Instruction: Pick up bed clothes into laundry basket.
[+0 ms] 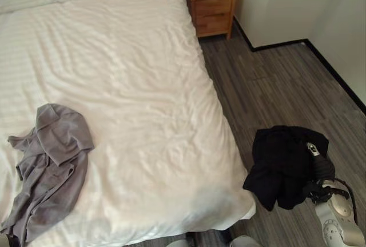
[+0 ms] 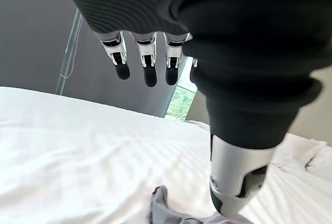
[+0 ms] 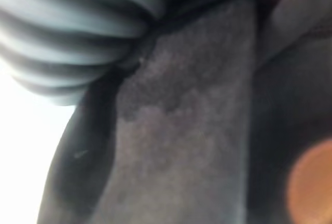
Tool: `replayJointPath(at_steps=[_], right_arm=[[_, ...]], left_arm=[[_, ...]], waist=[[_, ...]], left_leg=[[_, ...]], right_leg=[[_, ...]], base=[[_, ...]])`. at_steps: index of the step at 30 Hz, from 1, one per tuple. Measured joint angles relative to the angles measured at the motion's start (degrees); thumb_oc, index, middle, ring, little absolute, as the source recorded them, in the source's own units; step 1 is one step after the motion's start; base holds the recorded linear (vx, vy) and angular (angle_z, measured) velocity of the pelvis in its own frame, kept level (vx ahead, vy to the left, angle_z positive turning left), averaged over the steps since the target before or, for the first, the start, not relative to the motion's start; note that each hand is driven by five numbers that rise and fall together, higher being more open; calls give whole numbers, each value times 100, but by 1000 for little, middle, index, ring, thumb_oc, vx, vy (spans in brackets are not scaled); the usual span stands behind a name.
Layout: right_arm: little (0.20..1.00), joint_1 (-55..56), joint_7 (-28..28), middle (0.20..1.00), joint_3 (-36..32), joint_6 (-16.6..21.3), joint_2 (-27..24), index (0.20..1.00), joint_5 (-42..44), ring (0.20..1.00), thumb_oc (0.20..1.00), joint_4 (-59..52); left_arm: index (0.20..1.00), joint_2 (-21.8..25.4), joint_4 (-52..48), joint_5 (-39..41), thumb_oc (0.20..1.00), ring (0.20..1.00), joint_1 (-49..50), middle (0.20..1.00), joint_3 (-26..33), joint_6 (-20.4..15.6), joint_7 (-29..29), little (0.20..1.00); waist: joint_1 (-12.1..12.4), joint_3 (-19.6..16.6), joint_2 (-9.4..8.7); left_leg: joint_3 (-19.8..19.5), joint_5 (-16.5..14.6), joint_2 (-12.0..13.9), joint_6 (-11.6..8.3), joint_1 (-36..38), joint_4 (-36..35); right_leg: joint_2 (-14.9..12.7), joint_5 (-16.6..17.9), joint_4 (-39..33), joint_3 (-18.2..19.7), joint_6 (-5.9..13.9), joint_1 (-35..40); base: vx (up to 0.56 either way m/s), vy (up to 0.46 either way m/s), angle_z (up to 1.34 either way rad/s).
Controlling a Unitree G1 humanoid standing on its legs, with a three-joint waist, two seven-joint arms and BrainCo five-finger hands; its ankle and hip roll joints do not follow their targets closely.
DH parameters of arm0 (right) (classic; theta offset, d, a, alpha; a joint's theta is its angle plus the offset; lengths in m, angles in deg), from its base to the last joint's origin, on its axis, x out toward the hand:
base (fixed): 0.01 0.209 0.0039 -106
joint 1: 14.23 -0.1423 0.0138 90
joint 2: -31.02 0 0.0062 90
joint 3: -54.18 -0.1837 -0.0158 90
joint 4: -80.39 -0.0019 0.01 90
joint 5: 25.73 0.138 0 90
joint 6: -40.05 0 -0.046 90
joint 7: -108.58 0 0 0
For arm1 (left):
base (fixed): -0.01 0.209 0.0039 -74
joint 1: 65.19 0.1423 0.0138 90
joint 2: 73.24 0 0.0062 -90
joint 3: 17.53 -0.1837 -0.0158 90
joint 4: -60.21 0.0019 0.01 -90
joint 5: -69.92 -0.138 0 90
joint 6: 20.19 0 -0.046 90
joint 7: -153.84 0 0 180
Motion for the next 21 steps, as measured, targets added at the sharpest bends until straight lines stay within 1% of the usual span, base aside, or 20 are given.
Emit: replayJointPath(at_steps=[2,5,7,8,9,11,12,14,15,18,21], right_arm=[[200,-98,27,200,14,-9,2,200,-1,200,200,9],[200,-268,61,200,19,16,-21,200,2,200,200,-11],[200,-399,75,200,27,21,-26,200,7,200,200,-13],[200,-521,76,200,65,42,-38,200,9,200,200,-31],[200,-567,75,200,72,45,-44,200,13,200,200,-45],[200,-682,49,200,110,34,-45,200,19,200,200,-47],[200,-686,25,200,132,17,-42,200,21,200,200,-40],[200,-644,-40,200,136,33,-39,200,83,200,200,-62],[200,-629,-82,200,120,59,-39,200,132,200,200,-131],[200,-620,-195,200,120,57,-38,200,227,200,200,-203],[200,-626,-275,200,148,57,-24,200,229,200,200,-216]], left_arm=[[1000,-51,7,-2,1000,1000,-23,1000,-63,4,103,1000],[1000,-186,20,17,1000,1000,-123,1000,-285,1,188,1000],[1000,-229,24,22,1000,1000,-297,1000,-456,3,240,1000],[1000,-244,-98,32,1000,1000,-400,1000,-620,-3,257,1000],[1000,-255,-182,32,1000,1000,-470,1000,-690,-9,263,1000],[1000,-305,-307,32,1000,1000,-685,1000,-785,-23,273,1000],[1000,-394,-304,35,1000,1000,-796,1000,-799,-11,285,1000],[1000,-583,-392,102,1000,1000,-915,1000,-836,-16,211,1000],[1000,-643,-473,129,1000,1000,-1027,1000,-805,-21,-21,1000],[1000,-661,-636,171,1000,1000,-1062,1000,-589,-92,-356,1000],[1000,-662,-652,254,1000,1000,-990,1000,-551,-138,-387,1000]], waist=[[16,82,-91],[31,195,-141],[16,370,-185],[4,502,-175],[-2,586,-182],[-11,878,-202],[-38,976,-217],[-64,1075,-215],[-79,1192,-211],[-60,1465,-154],[-41,1513,-137]], left_leg=[[-30,18,1,-5,-39,0],[-105,97,38,-23,-267,-1],[-129,176,57,-29,-441,1],[-144,247,90,-45,-672,1],[-155,287,94,-59,-812,1],[-167,367,107,-68,-1006,1],[-175,391,105,-55,-1036,1],[-192,405,107,-51,-1108,0],[-212,450,111,-84,-1347,0],[-252,521,118,-77,-1588,1],[-245,521,119,-76,-1595,1]], right_leg=[[0,22,-45,-19,-11,-20],[51,42,32,-71,-6,-264],[75,122,3,-101,-4,-415],[135,122,134,-103,-4,-707],[148,157,129,-130,-19,-836],[164,253,100,-167,-8,-1008],[160,289,63,-174,10,-1022],[158,288,80,-168,10,-1101],[167,340,66,-195,-3,-1333],[177,434,19,-241,22,-1542],[170,442,-13,-231,24,-1542]], base=[[-139,-41,14],[-106,-28,9],[-166,-46,5],[-139,-39,0],[-91,-23,2],[-69,-4,4],[-92,-9,1],[-90,-12,0],[-92,-12,2],[-28,1,5],[0,0,0]])
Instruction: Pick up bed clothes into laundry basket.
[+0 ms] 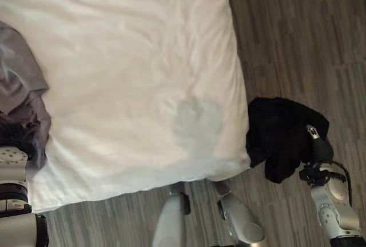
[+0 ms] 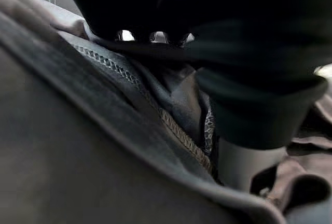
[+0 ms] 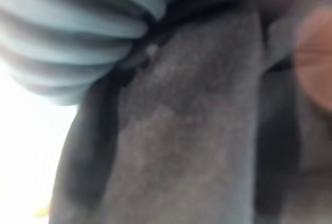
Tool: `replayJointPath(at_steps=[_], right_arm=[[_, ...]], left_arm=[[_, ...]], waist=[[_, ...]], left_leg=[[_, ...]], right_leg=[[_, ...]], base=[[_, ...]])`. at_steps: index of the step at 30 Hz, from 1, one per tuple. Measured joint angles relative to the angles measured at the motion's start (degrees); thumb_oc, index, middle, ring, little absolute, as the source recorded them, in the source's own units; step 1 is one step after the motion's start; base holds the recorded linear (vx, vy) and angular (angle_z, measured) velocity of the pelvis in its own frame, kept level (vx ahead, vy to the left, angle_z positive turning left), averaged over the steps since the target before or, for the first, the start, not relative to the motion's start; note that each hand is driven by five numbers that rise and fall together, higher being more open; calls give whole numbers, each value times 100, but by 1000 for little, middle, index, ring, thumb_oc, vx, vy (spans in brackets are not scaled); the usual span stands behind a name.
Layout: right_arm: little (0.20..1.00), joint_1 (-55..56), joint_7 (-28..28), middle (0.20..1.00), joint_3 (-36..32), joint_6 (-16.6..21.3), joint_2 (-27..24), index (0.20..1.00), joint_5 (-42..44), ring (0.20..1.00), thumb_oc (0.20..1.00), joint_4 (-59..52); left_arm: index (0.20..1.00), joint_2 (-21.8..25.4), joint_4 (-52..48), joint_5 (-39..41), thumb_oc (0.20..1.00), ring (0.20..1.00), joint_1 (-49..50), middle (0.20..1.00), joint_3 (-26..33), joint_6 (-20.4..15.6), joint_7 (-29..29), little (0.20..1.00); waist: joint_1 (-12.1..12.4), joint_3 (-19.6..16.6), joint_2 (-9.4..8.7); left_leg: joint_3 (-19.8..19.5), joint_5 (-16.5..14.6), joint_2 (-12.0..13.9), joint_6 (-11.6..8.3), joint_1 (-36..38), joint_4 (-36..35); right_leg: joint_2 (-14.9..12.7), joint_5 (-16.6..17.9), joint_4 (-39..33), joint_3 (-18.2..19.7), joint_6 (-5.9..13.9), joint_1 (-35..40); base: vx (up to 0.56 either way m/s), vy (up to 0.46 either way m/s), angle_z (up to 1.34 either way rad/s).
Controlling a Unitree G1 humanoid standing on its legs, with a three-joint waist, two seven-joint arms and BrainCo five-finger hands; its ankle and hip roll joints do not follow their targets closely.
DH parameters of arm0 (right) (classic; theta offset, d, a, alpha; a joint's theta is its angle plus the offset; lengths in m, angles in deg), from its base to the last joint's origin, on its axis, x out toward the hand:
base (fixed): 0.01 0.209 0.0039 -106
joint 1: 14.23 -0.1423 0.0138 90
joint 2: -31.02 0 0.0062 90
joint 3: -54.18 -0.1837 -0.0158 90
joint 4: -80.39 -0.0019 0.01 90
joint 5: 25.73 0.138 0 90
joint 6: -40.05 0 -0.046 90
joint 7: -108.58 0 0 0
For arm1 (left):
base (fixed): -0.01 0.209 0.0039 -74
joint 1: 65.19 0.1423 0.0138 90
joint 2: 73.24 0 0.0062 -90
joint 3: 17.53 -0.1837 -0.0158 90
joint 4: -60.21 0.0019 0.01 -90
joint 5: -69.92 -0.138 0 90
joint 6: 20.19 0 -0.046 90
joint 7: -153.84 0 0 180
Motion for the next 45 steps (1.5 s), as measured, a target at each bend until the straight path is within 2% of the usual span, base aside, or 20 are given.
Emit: replayJointPath(at_steps=[4,5,6,7,9,13,14,20,23,26,28,37,40,41,45], right_arm=[[200,-21,-20,200,-5,17,-3,200,35,200,200,-36],[200,-19,-20,200,-7,16,-4,200,46,200,200,-41],[200,-16,-28,200,-8,16,-4,200,51,200,200,-42],[200,-15,-29,200,-7,16,-2,200,53,200,200,-56],[200,-17,-47,200,-14,17,26,200,56,200,200,-59],[200,-18,-60,200,-14,16,24,200,49,200,200,-58],[200,-14,-90,200,-32,14,13,200,43,200,200,-69],[200,-224,-223,200,-32,18,29,200,14,200,200,-38],[200,-194,-270,200,-83,10,157,200,-16,200,200,-15],[200,-226,-262,200,-9,6,236,200,-131,200,200,-7],[200,-216,-271,200,14,0,279,200,-225,200,200,25],[200,-74,-267,200,28,-41,438,200,-235,200,200,33],[200,-41,-270,200,2,-50,438,200,-243,200,200,33],[200,-18,-268,200,-7,-56,487,200,-246,200,200,33],[200,-41,-244,200,-2,-65,562,200,-364,200,200,39]], left_arm=[[1000,5,381,-1,1000,1000,-30,1000,-32,-60,-49,1000],[1000,-48,434,112,1000,1000,20,1000,127,-69,-49,1000],[200,-135,458,238,200,200,77,200,264,-80,-52,200],[200,-272,482,403,200,200,109,200,531,-112,-52,200],[200,-495,477,841,200,200,125,200,634,-186,-79,200],[200,-628,449,1368,200,200,114,200,611,-242,-53,200],[200,-831,296,1598,200,200,79,200,559,-247,-60,200],[200,-1259,-776,2170,200,200,265,200,326,-380,-66,200],[200,-2044,-2282,2792,200,200,321,200,144,-493,-180,200],[200,-2471,-2827,3105,200,200,264,200,-107,-749,-185,200],[200,-2570,-2913,3274,200,200,158,200,-334,-847,-178,200],[200,-2596,-3289,3842,200,200,284,200,-615,-871,-139,200],[200,-2717,-3521,4075,200,200,407,200,-618,-871,27,200],[200,-2938,-3680,4347,200,200,499,200,-683,-876,233,200],[200,-3233,-3851,4782,200,200,519,200,-835,-877,573,200]], waist=[[-30,-5,11],[-27,-9,17],[-37,-16,31],[-46,-22,43],[-50,-42,88],[-47,-104,198],[-38,-133,245],[20,-159,278],[169,-173,297],[207,-196,245],[206,-236,172],[158,-556,-145],[139,-578,-151],[110,-601,-153],[33,-720,-173]], left_leg=[[53,-9,18,-10,-18,0],[94,-12,20,-12,-18,0],[109,-12,20,-12,-17,-1],[123,-12,19,-12,-16,-1],[122,-12,16,-12,-15,0],[108,-11,7,-11,-10,0],[96,-10,-2,-10,-2,0],[-75,1,-26,2,95,0],[-161,9,-68,13,139,-1],[-179,23,-99,34,179,0],[-156,36,-141,54,189,0],[116,23,-243,76,215,0],[147,26,-285,74,255,0],[170,20,-314,81,375,0],[197,6,-308,99,406,0]], right_leg=[[6,13,-32,54,-6,-23],[6,17,-33,87,-5,-33],[3,20,-34,113,-6,-37],[0,24,-34,136,-1,-41],[-3,26,-34,139,-2,-40],[-8,29,-34,124,-1,-30],[-15,32,-34,109,-1,-13],[-19,30,-35,-74,0,145],[-57,25,-26,-185,5,231],[-87,-21,44,-231,64,259],[-128,-47,100,-236,88,247],[-281,-149,237,-93,216,153],[-323,-141,229,-57,234,185],[-357,-167,230,-30,266,296],[-356,-169,225,-11,273,320]], base=[[7,3,-6],[14,23,-13],[9,27,-13],[-6,21,-8],[-5,8,-2],[-6,14,1],[-31,28,8],[-34,3,16],[-22,-2,19],[-14,8,13],[-1,31,7],[-3,6,-6],[30,22,-7],[25,5,-6],[36,4,-3]])
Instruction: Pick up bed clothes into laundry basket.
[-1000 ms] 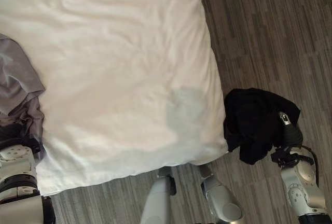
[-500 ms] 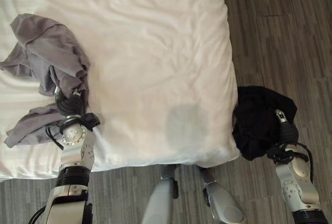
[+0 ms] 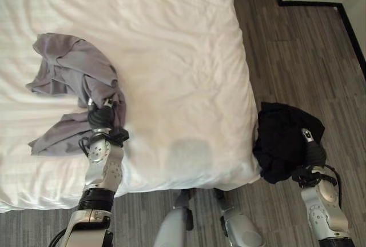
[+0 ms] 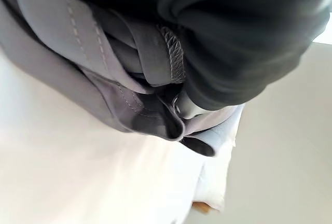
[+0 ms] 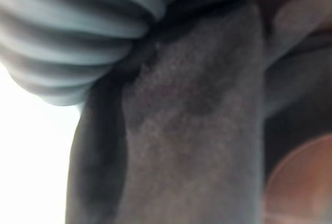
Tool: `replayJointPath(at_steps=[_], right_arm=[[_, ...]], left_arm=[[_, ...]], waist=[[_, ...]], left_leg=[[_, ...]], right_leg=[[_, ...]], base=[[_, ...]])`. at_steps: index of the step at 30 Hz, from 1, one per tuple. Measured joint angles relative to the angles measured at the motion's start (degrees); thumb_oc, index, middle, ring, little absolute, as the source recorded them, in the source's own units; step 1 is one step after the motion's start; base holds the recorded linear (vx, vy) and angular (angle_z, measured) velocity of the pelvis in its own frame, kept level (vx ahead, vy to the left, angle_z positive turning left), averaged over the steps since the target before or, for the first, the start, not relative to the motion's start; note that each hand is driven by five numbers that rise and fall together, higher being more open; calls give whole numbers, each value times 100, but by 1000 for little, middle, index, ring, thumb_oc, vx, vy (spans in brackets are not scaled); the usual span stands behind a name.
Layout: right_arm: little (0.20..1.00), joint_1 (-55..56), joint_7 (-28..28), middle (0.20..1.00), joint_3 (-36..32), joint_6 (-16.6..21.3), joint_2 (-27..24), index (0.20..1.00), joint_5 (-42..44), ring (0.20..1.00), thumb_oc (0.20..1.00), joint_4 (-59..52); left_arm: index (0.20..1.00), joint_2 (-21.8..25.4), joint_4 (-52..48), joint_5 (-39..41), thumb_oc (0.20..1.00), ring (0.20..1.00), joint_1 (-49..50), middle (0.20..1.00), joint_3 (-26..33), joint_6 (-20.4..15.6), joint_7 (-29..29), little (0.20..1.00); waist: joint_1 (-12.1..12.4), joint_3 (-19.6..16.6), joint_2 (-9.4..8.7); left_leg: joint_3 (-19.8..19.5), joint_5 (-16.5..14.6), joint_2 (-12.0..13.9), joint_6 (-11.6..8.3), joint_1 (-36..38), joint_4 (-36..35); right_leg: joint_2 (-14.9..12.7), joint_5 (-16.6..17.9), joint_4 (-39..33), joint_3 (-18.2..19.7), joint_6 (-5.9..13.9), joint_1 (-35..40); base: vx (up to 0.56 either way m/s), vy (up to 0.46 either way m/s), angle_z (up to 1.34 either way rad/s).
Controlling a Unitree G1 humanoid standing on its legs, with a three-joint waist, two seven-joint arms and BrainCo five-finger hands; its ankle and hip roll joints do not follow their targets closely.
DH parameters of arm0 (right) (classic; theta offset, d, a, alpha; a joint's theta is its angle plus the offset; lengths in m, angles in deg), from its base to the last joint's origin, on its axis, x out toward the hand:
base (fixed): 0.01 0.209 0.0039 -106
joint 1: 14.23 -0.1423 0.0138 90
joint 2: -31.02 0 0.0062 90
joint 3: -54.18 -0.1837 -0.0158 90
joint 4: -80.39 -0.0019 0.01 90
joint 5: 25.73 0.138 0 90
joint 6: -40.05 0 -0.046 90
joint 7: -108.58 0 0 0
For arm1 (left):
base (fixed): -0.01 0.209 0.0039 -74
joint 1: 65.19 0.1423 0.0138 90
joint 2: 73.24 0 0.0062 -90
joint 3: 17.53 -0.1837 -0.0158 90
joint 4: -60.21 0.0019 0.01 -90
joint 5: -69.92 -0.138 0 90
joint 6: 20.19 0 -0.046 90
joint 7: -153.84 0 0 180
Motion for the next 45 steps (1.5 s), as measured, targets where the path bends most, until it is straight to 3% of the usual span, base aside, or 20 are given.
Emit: replayJointPath(at_steps=[5,10,13,18,21,27,30,34,36,39,40,42,43,44,45], right_arm=[[200,-96,14,200,0,-5,4,200,-104,200,200,-1],[200,-107,78,200,-18,-6,3,200,-118,200,200,19],[200,-108,113,200,-64,-34,2,200,-272,200,200,22],[200,-181,24,200,-505,-27,-7,200,-310,200,200,35],[200,-289,-47,200,-662,6,-7,200,-204,200,200,36],[200,-615,-127,200,-1086,578,209,200,1155,200,200,-136],[200,-583,-101,200,-1196,773,251,200,1728,200,200,-385],[200,-467,111,200,-1452,868,567,200,2345,200,200,-470],[200,-376,115,200,-1706,983,577,200,2563,200,200,-469],[200,-234,112,200,-1954,1056,524,200,2651,200,200,-472],[200,-103,84,200,-2037,1055,508,200,2608,200,200,-472],[200,36,-33,200,-2049,1038,519,200,2473,200,200,-504],[200,57,-52,200,-2034,1035,553,200,2378,200,200,-595],[200,61,-54,200,-2018,1035,628,200,2367,200,200,-740],[200,-15,-54,200,-1978,1045,716,200,2319,200,200,-773]], left_arm=[[200,-303,-86,481,200,200,17,200,-426,99,309,200],[200,-460,-614,713,200,200,187,200,-1013,283,743,200],[200,-513,-809,881,200,200,189,200,-1017,312,856,200],[200,-878,-1090,1330,200,200,215,200,-843,234,1034,200],[200,-931,-1201,1583,200,200,219,200,-808,133,1098,200],[200,-1435,-1376,1851,200,200,696,200,-573,-68,1271,200],[200,-1453,-1741,1847,200,200,1406,200,-418,-68,1310,200],[200,-1564,-1789,1838,200,200,2269,200,111,-57,1429,200],[200,-1646,-1792,1838,200,200,2455,200,199,-57,1438,200],[200,-1572,-1750,1837,200,200,2416,200,267,-61,1437,200],[200,-1507,-1750,1832,200,200,2313,200,257,-62,1437,200],[200,-1395,-1800,1821,200,200,2132,200,266,-70,1432,200],[200,-1335,-1945,1796,200,200,2097,200,265,-72,1421,200],[200,-1265,-2124,1745,200,200,2074,200,275,-76,1415,200],[200,-1139,-2294,1717,200,200,2059,200,287,-105,1412,200]], waist=[[-80,-200,4],[-355,-475,64],[-381,-510,104],[-405,-767,382],[-449,-786,412],[-558,-996,570],[-546,-1046,580],[-474,-1226,573],[-347,-1241,569],[-375,-1242,559],[-401,-1241,557],[-703,-1235,551],[-735,-1223,535],[-764,-1200,518],[-777,-1134,481]], left_leg=[[104,-48,18,54,165,-1],[154,-162,26,69,463,-2],[238,-222,43,105,791,-2],[258,-323,52,91,1005,-3],[264,-341,80,111,1217,-3],[327,-428,99,79,1458,-23],[415,-471,120,65,1587,-24],[451,-531,116,78,1723,-32],[455,-569,109,97,1729,-33],[492,-570,79,97,1669,-5],[576,-567,77,114,1603,-7],[751,-507,47,196,1469,-2],[1001,-501,55,229,1416,-1],[1250,-512,76,267,1340,0],[1603,-517,130,297,1284,0]], right_leg=[[0,0,-51,106,-1,167],[-12,-25,-147,163,-5,485],[-22,-28,-236,219,-1,828],[-24,-96,-263,246,-30,1045],[3,-104,-264,261,-24,1241],[15,-162,-263,336,-49,1437],[24,-182,-264,426,-52,1532],[20,-225,-251,467,-49,1649],[22,-251,-205,476,-41,1631],[26,-301,-49,525,4,1479],[26,-324,33,596,33,1358],[19,-360,217,746,93,1087],[34,-330,293,989,140,905],[40,-272,296,1197,231,721],[41,-86,207,1140,446,536]], base=[[64,10,-11],[87,6,-7],[98,1,-13],[61,-4,-3],[44,3,-4],[16,5,-6],[3,13,-15],[-5,44,-4],[-11,82,0],[-71,109,-8],[-101,74,-28],[-159,47,-49],[-197,4,-100],[-189,10,-145],[-165,11,-199]])
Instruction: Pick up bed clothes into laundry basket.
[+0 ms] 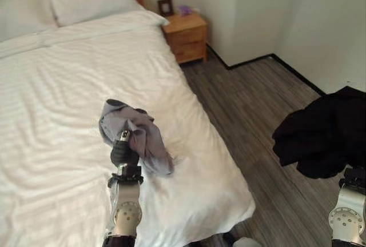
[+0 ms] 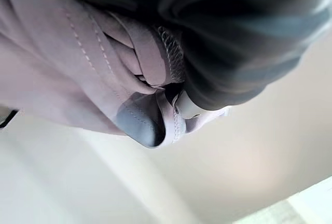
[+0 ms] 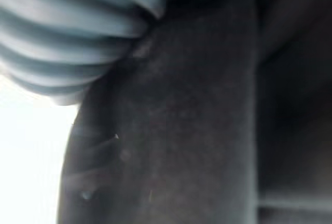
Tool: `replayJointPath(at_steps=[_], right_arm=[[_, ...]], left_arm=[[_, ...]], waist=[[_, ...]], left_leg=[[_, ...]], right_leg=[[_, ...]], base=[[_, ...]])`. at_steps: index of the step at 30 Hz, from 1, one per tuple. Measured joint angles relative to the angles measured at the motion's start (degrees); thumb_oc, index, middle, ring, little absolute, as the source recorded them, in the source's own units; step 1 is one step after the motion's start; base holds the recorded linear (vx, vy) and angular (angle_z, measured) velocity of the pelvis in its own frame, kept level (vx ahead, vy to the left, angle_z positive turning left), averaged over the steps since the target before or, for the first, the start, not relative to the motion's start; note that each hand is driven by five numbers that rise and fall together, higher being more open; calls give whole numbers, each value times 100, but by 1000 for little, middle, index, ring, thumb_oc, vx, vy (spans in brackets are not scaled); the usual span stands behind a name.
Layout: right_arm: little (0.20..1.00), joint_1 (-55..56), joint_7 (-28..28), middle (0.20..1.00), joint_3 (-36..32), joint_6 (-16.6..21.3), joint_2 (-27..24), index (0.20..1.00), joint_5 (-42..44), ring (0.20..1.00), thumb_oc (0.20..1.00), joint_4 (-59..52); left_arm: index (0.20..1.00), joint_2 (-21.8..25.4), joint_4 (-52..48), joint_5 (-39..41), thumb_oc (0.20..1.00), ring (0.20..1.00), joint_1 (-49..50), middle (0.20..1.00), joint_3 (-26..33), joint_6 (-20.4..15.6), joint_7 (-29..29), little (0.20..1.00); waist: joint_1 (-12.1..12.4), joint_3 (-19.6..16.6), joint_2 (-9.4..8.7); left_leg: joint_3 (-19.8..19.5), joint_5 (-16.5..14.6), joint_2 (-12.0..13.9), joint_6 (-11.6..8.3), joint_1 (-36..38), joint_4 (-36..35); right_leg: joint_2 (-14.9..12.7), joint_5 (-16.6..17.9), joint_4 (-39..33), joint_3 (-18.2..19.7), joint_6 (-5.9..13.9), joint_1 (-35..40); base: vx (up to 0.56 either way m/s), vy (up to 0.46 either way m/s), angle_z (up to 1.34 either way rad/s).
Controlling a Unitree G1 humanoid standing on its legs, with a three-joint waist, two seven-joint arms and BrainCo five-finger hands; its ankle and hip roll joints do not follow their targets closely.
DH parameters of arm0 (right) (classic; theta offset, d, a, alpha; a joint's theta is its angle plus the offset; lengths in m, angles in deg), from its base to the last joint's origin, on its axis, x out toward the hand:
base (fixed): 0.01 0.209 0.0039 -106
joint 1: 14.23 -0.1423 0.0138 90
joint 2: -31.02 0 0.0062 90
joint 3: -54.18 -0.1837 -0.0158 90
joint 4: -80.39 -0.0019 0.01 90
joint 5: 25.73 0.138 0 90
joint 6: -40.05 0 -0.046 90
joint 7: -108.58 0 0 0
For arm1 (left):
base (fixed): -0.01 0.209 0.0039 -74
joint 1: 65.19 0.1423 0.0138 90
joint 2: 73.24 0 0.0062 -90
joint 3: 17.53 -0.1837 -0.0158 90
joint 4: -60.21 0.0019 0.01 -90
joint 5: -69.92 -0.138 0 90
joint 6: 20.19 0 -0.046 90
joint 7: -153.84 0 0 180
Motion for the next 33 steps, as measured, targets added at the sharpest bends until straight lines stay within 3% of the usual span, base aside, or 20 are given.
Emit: replayJointPath(at_steps=[2,3,5,6,9,10,12,16,17,21,23,24,25,26,27,28,29,30,31,33], right_arm=[[200,-58,-73,200,170,-79,-2,200,-315,200,200,10],[200,95,-83,200,117,-122,-46,200,-516,200,200,-100],[200,268,-147,200,82,-135,-33,200,-637,200,200,-138],[200,65,-235,200,202,-137,-49,200,-821,200,200,6],[200,129,-355,200,147,-127,-85,200,-993,200,200,67],[200,115,-381,200,206,-134,-38,200,-1041,200,200,76],[200,34,-376,200,375,-153,-114,200,-1051,200,200,273],[200,175,-340,200,455,-359,-339,200,-1040,200,200,437],[200,157,-340,200,438,-363,-532,200,-1038,200,200,456],[200,38,-323,200,393,-342,-1050,200,-1042,200,200,417],[200,-80,-299,200,385,-342,-1149,200,-1051,200,200,416],[200,-96,-287,200,423,-346,-1169,200,-1051,200,200,418],[200,-109,-245,200,432,-358,-1133,200,-1051,200,200,415],[200,-223,-168,200,521,-358,-1068,200,-1047,200,200,415],[200,-488,-131,200,656,-362,-1016,200,-1036,200,200,427],[200,-736,-32,200,786,-384,-909,200,-1036,200,200,455],[200,-696,51,200,761,-392,-902,200,-1022,200,200,431],[200,-403,49,200,681,-401,-841,200,-965,200,200,428],[200,-315,80,200,779,-491,-697,200,-946,200,200,506],[200,-229,95,200,779,-497,-553,200,-946,200,200,543]], left_arm=[[200,309,-47,-190,200,200,-36,200,98,4,-64,200],[200,316,-30,-216,200,200,-98,200,106,34,-117,200],[200,298,-29,-218,200,200,-82,200,153,34,-136,200],[200,166,17,-218,200,200,98,200,178,26,-133,200],[200,150,8,-224,200,200,46,200,-55,86,-50,200],[200,267,-2,-225,200,200,89,200,-46,97,-39,200],[200,291,52,-226,200,200,130,200,-11,135,-9,200],[200,-77,17,-228,200,200,641,200,1,210,11,200],[200,-151,15,-232,200,200,717,200,-2,226,23,200],[200,-207,15,-254,200,200,925,200,-75,298,23,200],[200,-214,15,-400,200,200,899,200,-75,298,36,200],[200,-232,16,-406,200,200,842,200,-78,302,46,200],[200,-283,9,-407,200,200,793,200,-57,299,56,200],[200,-316,-48,-407,200,200,845,200,0,300,58,200],[200,-311,-249,-409,200,200,1028,200,90,302,60,200],[200,-289,-467,-432,200,200,1256,200,204,301,103,200],[200,-300,-423,-457,200,200,1176,200,231,310,132,200],[200,-276,-287,-469,200,200,898,200,262,366,140,200],[200,-124,-378,-475,200,200,807,200,433,334,150,200],[200,62,-245,-510,200,200,798,200,449,328,143,200]], waist=[[330,159,11],[238,219,50],[257,269,42],[565,290,186],[623,225,24],[719,162,-162],[859,162,-211],[932,27,82],[913,15,109],[894,39,162],[939,114,95],[890,171,72],[953,218,-17],[1060,227,-50],[1218,241,-52],[1461,248,6],[1534,264,249],[1379,290,269],[1451,414,2],[1555,431,-272]], left_leg=[[966,-107,309,145,-8,-1],[1115,-144,349,139,36,-2],[1532,-134,443,15,233,-6],[2324,-154,748,-75,561,5],[2273,-256,715,-274,598,228],[2256,-271,639,-347,553,284],[1753,-11,676,-616,461,211],[1304,510,1536,-641,278,310],[1294,628,1676,-748,263,343],[1004,1125,1937,-590,251,352],[-11,1019,1683,-746,283,532],[-197,989,1611,-777,243,654],[-809,555,1328,-1253,232,920],[-1349,-76,866,-1272,293,991],[-2316,-801,170,-916,437,902],[-2995,-919,-465,-504,572,668],[-2450,-755,-542,-30,641,455],[-2353,-821,-491,-40,716,456],[-2202,-1037,-414,-263,732,606],[-2123,-1088,-519,-333,676,878]], right_leg=[[-439,-189,230,-2740,-307,-607],[-664,-247,467,-3278,-391,-616],[-900,-295,993,-3473,-378,-579],[-1215,-437,2113,-4165,-619,-656],[-1906,-450,1894,-4010,-258,118],[-2036,40,1335,-3967,-259,380],[-1843,-265,563,-4129,195,668],[-825,-204,-98,-4036,-131,925],[-694,-230,-102,-4035,-234,919],[-404,-188,-90,-3990,-461,915],[-498,-172,-74,-3791,-549,873],[-542,-147,-64,-3794,-593,864],[-649,-148,-31,-3621,-604,760],[-718,-137,22,-3256,-601,630],[-780,-132,144,-2537,-594,334],[-679,-61,227,-1921,-547,40],[-485,42,187,-2054,-499,45],[-412,-109,299,-2322,-409,81],[-71,-568,1282,-2396,-602,-308],[55,-794,1460,-2209,-1005,-332]], base=[[-116,-6,-223],[-88,-84,-126],[-119,-161,-139],[-94,-239,-219],[-24,-171,-77],[-19,-410,-47],[-39,-532,-54],[-72,-431,-17],[-82,-286,-13],[-155,-207,-14],[-85,-226,-34],[74,-268,-39],[149,-235,-64],[155,-151,-141],[49,-35,-228],[58,-30,-241],[139,-86,-128],[191,-104,-60],[142,-70,-27],[59,-18,-56]])
